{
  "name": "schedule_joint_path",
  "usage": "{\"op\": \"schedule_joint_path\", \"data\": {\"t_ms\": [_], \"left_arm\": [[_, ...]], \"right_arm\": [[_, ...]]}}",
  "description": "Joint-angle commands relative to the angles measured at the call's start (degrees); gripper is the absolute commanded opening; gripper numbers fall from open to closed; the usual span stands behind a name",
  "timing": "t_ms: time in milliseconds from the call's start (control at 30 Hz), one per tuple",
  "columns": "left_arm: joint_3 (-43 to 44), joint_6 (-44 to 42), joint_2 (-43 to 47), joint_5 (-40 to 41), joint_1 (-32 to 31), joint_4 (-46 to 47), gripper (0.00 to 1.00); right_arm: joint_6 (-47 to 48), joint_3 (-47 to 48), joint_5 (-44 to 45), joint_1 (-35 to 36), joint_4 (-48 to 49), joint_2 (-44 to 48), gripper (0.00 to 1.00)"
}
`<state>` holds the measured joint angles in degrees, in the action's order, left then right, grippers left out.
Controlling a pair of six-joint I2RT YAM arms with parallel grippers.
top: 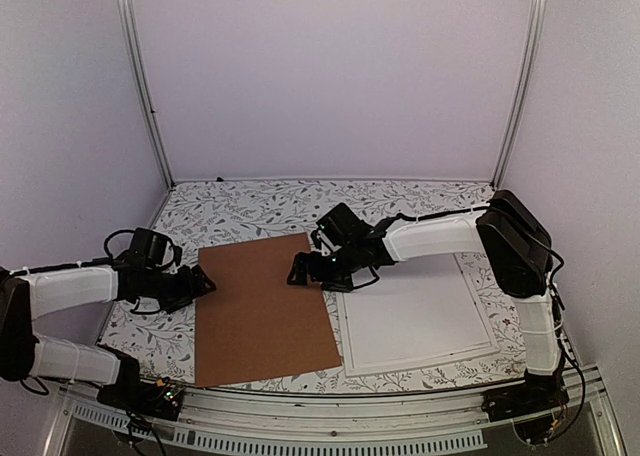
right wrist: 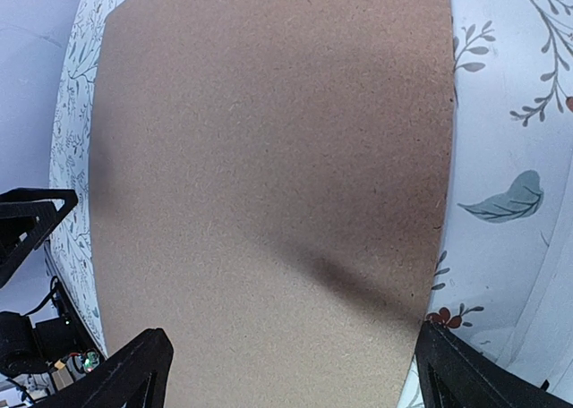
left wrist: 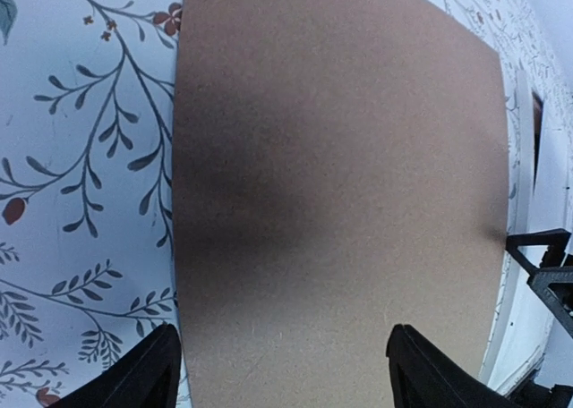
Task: Put the photo into the frame
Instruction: Pick up the backboard from the center of the board.
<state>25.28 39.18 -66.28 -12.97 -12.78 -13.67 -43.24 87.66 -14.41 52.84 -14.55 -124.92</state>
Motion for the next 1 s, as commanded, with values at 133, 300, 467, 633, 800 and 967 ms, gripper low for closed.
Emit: {"op": "schedule_joint_path", "data": {"t_ms": [133, 300, 467, 633, 800, 967], "left_arm": [[1.9, -1.4, -2.9, -0.8, 0.3, -2.1, 0.83], [4.0, -2.3, -4.5, -1.4, 0.3, -4.9, 0.82], [6.4, -3.0, -7.5, -1.2, 0.4, -7.7, 0.83], [7.1, -3.5, -9.8, -1.2, 0.4, -8.5, 0.83], [7.2, -2.9, -8.8, 2.5, 0.3, -9.5, 0.83], [6.8, -2.9, -9.6, 1.5, 0.3, -8.7, 0.83]], "right_arm": [[0.5, -2.9, -0.8, 0.1, -3.7, -2.0, 0.99], [0.5, -3.2, -1.2, 0.1, -3.1, -2.1, 0.99], [0.0, -4.7, -1.3, 0.1, -1.6, -1.7, 0.99], [-0.1, -5.0, -1.5, 0.1, -1.2, -1.5, 0.99], [0.2, -5.0, -1.0, 0.1, -1.2, -1.3, 0.99], [0.5, -4.6, -1.3, 0.1, -1.3, -1.3, 0.99]]}}
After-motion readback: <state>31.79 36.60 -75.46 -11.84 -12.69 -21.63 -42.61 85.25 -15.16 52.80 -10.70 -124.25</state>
